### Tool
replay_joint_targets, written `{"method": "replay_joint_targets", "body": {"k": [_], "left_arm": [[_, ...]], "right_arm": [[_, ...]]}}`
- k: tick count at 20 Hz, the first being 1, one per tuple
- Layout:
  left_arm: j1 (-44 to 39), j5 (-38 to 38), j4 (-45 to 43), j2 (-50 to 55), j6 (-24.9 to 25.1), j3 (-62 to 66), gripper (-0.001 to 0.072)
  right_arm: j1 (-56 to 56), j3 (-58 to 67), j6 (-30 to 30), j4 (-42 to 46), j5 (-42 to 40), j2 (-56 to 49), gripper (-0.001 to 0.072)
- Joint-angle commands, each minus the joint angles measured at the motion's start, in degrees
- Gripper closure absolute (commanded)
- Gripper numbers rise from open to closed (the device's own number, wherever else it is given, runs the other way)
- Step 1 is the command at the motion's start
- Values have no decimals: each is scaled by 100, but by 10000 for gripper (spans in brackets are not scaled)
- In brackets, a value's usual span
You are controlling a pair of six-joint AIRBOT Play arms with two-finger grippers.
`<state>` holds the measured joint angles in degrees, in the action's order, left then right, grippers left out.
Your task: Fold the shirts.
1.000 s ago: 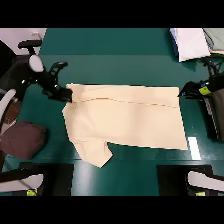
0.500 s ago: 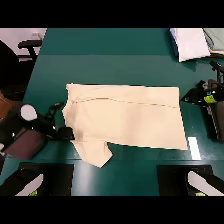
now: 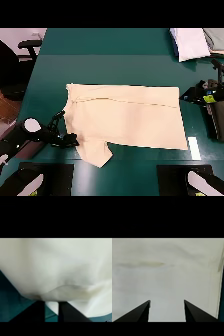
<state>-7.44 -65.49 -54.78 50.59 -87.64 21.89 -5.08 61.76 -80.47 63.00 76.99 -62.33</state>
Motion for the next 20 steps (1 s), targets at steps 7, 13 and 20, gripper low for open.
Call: {"method": "replay_joint_targets", "body": {"k": [7,13,20], "left_arm": [[-2,-726,-175,-13,409,699,681],[-2,-719,-186,-13,407,1071,680],[-2,-977,-376,-13,407,1086,681]], "right_arm": [[-1419,-1591,-2,1034,1344,4,219],[-2428,-2994,0,1049,841,2,189],[-1552,-3051,0,1012,269,4,678]]}}
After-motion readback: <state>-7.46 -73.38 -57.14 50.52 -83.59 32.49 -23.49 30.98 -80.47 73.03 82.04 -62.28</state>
